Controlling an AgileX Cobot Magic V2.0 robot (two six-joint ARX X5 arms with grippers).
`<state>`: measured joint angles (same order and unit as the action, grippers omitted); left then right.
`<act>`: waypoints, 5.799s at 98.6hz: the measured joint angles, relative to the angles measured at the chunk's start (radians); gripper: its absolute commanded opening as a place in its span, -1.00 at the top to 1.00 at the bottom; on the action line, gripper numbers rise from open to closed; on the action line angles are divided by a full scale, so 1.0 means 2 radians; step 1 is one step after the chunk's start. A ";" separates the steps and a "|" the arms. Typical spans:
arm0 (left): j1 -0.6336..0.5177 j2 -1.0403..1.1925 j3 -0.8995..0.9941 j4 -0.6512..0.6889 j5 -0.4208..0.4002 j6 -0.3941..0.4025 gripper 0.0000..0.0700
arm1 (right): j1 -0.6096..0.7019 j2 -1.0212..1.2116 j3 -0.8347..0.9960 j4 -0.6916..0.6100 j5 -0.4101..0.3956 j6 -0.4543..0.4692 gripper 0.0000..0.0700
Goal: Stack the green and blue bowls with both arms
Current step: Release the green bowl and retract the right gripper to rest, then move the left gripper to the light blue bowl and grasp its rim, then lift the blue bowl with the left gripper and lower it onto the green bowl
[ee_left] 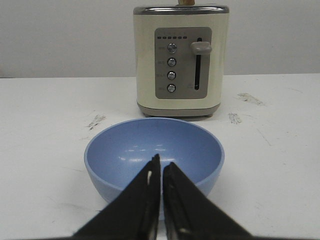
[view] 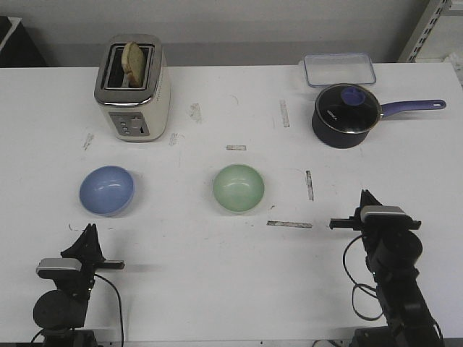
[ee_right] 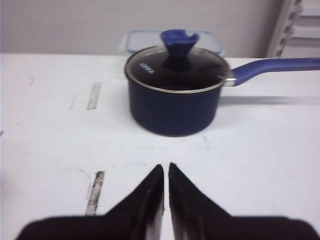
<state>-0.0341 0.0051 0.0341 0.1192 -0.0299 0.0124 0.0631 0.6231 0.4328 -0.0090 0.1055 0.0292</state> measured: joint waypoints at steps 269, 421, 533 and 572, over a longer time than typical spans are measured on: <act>0.037 0.576 0.518 -0.368 0.031 -0.137 1.00 | 0.000 -0.149 -0.005 -0.028 -0.040 0.000 0.98; 0.156 0.806 0.577 -0.406 0.187 -0.117 1.00 | 0.000 -0.149 -0.005 -0.028 -0.040 0.000 0.98; -0.232 0.937 0.807 -0.387 0.192 -0.253 1.00 | 0.000 -0.149 -0.005 -0.028 -0.040 0.000 0.98; -0.255 0.941 0.807 -0.373 0.147 -0.253 0.92 | 0.000 -0.149 -0.005 -0.028 -0.040 0.000 0.98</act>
<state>-0.5434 1.8877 1.6474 -0.6273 0.2634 -0.4931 0.0635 0.3256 0.4236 -0.0650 0.0261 0.0292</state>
